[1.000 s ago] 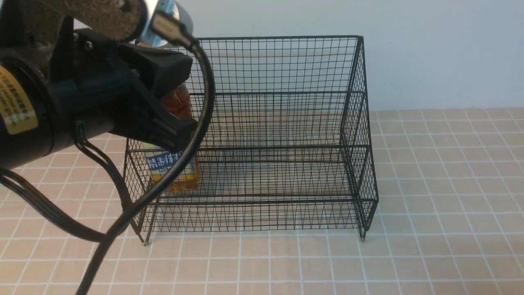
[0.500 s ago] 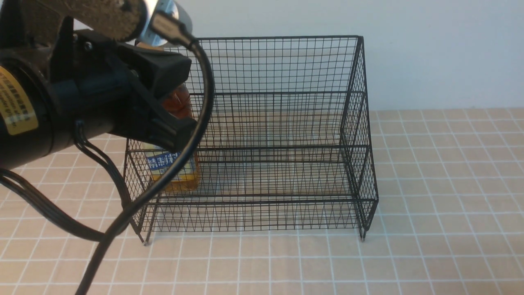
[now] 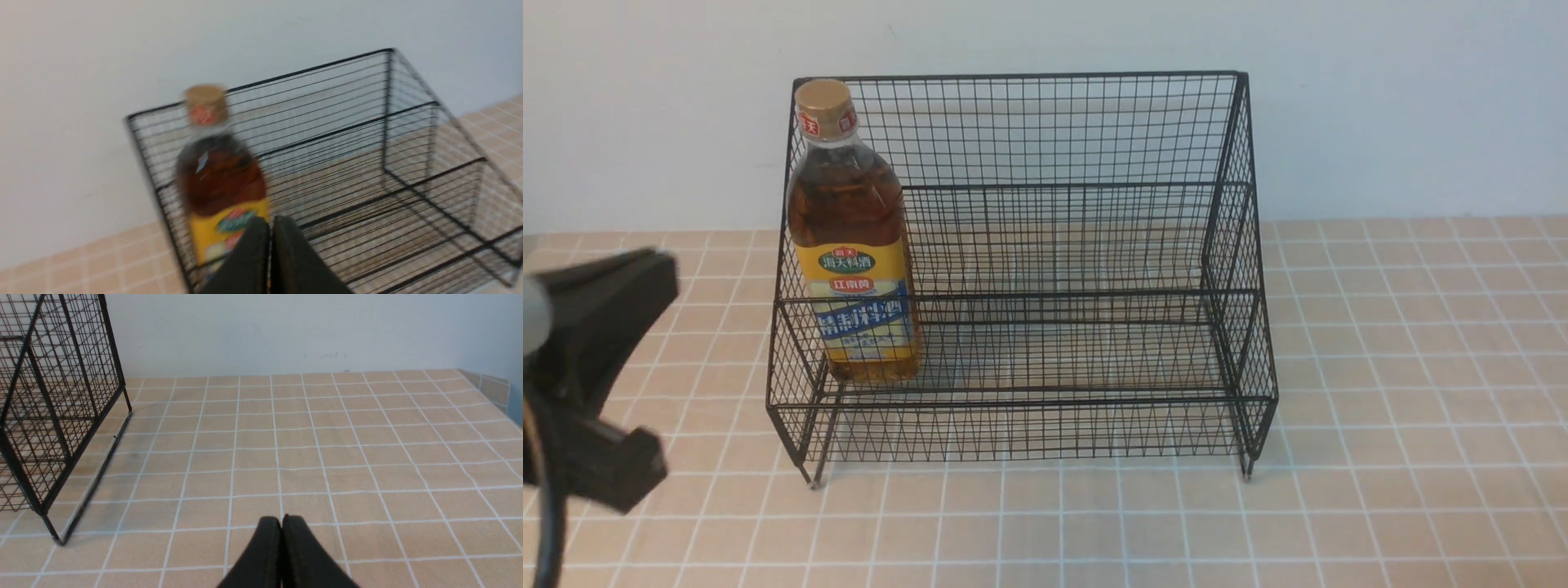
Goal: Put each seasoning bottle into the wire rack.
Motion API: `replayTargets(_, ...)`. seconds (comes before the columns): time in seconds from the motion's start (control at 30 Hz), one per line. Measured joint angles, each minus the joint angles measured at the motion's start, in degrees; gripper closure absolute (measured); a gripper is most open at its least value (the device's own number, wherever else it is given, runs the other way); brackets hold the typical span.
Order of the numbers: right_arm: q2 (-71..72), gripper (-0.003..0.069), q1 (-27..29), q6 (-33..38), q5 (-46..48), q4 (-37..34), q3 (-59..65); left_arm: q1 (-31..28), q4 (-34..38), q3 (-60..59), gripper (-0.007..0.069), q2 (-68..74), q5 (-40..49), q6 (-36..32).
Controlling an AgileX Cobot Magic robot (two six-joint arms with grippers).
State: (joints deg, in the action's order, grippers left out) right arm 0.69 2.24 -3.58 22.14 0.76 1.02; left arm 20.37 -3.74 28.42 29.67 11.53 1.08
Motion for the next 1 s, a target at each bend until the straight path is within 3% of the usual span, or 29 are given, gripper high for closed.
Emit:
replayTargets(0.2,0.00,0.0672,0.00,0.00,0.00,0.00,0.00,-10.60,2.34,-16.02,0.0631,-16.03,-0.45,-0.15)
replayTargets(0.47,0.00,0.0672,0.00,0.00,0.00,0.00,0.00,-12.30,3.10,-29.48,0.0631,-29.92,-0.01,-1.08)
replayTargets(0.8,0.00,0.0672,0.00,0.00,0.00,0.00,0.00,-17.48,8.79,-30.04,0.0631,-30.33,6.39,-5.19)
replayTargets(1.0,0.00,0.0672,0.00,0.00,0.00,0.00,0.00,-17.48,7.54,-30.04,0.0631,-30.33,6.59,-5.19)
